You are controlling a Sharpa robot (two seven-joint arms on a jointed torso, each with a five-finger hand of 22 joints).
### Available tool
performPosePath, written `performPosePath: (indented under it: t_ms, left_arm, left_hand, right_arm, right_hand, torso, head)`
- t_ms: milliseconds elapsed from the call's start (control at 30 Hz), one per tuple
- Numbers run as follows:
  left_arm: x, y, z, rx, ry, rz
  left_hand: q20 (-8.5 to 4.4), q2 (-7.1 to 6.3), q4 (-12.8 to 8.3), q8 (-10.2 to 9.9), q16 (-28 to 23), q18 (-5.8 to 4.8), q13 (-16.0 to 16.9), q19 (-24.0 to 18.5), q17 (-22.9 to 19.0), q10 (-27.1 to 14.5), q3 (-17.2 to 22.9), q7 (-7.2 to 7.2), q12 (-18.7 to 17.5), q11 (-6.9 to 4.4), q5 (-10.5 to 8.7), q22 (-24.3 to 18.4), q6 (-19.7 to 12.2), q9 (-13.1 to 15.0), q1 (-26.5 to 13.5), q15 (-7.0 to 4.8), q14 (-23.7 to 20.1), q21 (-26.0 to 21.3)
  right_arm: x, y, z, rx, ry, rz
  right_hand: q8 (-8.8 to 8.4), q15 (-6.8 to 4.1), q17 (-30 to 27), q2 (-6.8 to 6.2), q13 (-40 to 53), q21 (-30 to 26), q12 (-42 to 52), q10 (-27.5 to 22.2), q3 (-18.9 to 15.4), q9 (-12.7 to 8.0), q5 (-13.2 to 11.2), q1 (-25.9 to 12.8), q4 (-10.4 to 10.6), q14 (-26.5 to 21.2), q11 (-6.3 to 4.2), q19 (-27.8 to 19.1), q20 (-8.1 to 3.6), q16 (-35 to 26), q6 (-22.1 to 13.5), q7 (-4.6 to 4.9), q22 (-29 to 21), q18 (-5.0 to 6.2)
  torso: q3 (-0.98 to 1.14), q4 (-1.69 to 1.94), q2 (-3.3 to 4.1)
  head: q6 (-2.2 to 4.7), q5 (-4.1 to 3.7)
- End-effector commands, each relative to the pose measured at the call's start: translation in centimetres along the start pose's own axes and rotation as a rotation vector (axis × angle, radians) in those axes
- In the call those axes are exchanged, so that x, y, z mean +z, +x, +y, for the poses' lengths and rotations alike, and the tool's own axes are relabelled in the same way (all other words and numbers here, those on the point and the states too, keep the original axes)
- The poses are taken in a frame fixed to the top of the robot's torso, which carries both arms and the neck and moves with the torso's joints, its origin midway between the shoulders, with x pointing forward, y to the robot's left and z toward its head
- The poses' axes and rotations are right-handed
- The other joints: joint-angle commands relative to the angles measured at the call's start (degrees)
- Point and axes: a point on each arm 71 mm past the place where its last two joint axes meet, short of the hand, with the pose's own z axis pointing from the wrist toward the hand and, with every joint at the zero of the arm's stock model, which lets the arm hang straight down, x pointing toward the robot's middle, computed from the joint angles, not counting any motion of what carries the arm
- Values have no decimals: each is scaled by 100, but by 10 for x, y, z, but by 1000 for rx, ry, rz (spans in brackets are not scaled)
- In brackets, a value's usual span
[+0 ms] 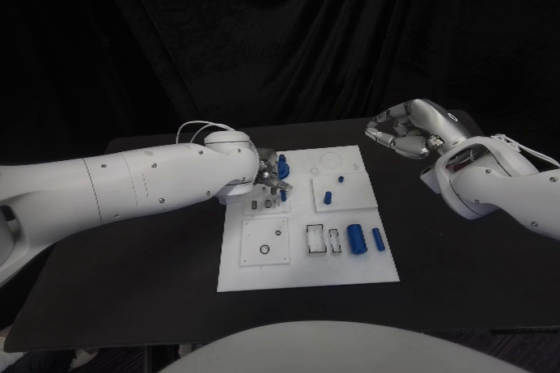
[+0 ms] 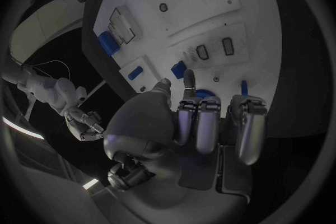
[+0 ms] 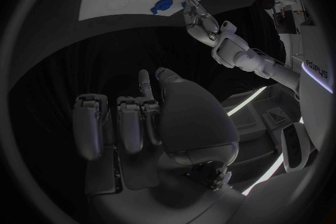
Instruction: Assemble the parts on the task board
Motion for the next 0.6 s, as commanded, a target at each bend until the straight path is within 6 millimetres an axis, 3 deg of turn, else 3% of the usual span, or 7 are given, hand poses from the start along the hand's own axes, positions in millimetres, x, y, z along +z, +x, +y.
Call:
performPosePath:
  t_ms: [33,600]
  left_arm:
    - [2,1,-2,-10,10,-12]
    - [7,7,-5,-13,27,-1]
  left_hand:
    - [-49,11,4,5,15,-36,1507,603,1509,606,53,-42,15,-47,22,1509,-7,18,2,-39,594,23]
    - [-59,13,9,-56,15,-36,1507,603,1509,606,145,-48,15,-54,78,1509,-15,87,-3,-47,594,23]
  right_arm:
    - [0,0,-1,-1,16,6]
    - [1,1,-1,-2,23,15]
  right_hand:
    - [-34,55,1510,0,1509,-15,15,597,40,-8,37,45,9,600,39,433,37,17,9,50,1398,38]
    - [-34,60,1510,-3,1509,-29,15,597,42,-9,48,49,11,600,47,424,41,17,18,53,1393,42]
  torso:
    - [0,-1,1]
    - [10,0,3]
  head:
    - [-1,-8]
    - [-1,-23]
